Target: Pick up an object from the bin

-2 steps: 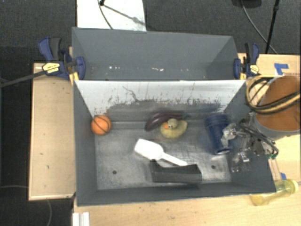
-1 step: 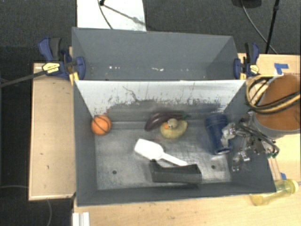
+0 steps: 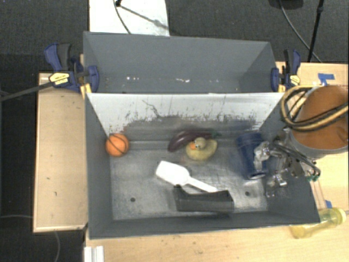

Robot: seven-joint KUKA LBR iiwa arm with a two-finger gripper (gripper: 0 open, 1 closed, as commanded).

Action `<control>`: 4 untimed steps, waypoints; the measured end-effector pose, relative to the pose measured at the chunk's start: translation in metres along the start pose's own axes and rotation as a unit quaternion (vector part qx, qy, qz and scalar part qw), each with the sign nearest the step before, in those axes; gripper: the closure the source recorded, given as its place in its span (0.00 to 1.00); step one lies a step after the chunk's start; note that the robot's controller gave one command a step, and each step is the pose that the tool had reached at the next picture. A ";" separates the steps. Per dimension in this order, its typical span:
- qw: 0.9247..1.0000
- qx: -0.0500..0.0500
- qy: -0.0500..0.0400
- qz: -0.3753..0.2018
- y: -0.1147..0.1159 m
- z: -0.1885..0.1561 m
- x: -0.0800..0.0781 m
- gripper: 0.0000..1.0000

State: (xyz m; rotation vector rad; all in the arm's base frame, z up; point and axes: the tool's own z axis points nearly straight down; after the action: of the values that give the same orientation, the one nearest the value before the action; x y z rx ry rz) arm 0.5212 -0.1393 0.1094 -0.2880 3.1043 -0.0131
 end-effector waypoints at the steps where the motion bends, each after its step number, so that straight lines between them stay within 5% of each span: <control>1: 0.999 -0.001 -0.002 -0.045 0.001 0.000 -0.001 0.00; 2: 1.000 -0.003 0.001 -0.012 0.003 0.001 -0.002 0.00; 3: 0.993 -0.007 0.003 -0.119 0.009 0.013 -0.009 0.00; 4: 0.942 -0.022 0.029 -0.333 0.011 0.035 -0.038 1.00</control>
Offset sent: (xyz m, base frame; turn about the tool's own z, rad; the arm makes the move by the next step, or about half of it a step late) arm 0.0290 0.0152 -0.0379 -0.8684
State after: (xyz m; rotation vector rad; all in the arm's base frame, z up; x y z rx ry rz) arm 0.5575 -0.1220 0.0749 -1.3332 2.8908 0.0375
